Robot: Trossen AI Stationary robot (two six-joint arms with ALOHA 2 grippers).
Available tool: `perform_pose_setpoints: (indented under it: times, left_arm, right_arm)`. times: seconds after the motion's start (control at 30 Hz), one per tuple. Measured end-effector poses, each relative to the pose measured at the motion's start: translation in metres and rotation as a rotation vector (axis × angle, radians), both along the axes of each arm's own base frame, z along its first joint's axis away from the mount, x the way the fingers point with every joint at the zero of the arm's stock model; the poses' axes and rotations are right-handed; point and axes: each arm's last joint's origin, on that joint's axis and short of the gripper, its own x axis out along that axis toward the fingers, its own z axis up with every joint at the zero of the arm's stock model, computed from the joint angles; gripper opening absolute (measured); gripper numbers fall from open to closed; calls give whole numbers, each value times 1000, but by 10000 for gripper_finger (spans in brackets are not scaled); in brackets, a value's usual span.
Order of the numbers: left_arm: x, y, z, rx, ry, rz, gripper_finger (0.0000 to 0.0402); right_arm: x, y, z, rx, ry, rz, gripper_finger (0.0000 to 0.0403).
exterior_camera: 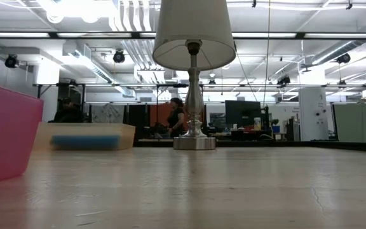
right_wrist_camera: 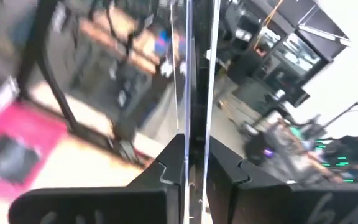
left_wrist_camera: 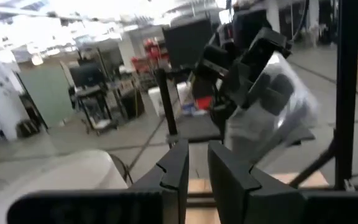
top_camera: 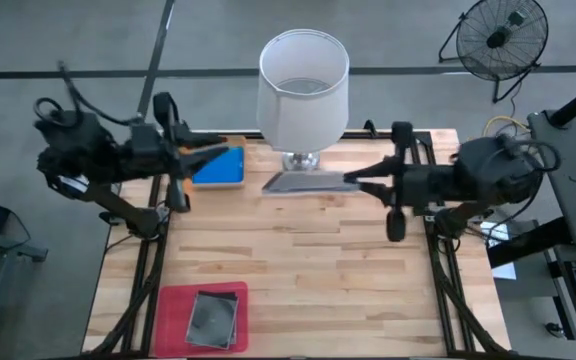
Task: Pick & place jewel cases by type
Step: Put the black cd case into the pink bin
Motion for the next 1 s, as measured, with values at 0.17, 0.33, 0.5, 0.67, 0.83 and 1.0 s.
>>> perform_pose_setpoints:
  times: [0.17, 0.33, 0.5, 0.67, 0.83, 1.0]
  left_arm:
    - [7, -2, -6, -10, 42, -2, 41]
    - [9, -3, -7, -7, 52, 13, 42]
    - [8, -1, -7, -13, 50, 61, 42]
    - [8, -1, -8, -26, 54, 61, 42]
    - [8, -1, -9, -34, 66, 61, 42]
    - [8, 0, -9, -45, 62, 68, 42]
  right_arm:
    - [10, 1, -14, -198, 122, -55, 30]
    - [20, 3, -28, -360, 233, -121, 29]
    - [32, 7, -39, -522, 317, -155, 28]
    - [44, 9, -47, -720, 403, -251, 28]
    - [50, 12, -52, -924, 496, -350, 28]
    - [49, 18, -52, -1040, 542, -375, 28]
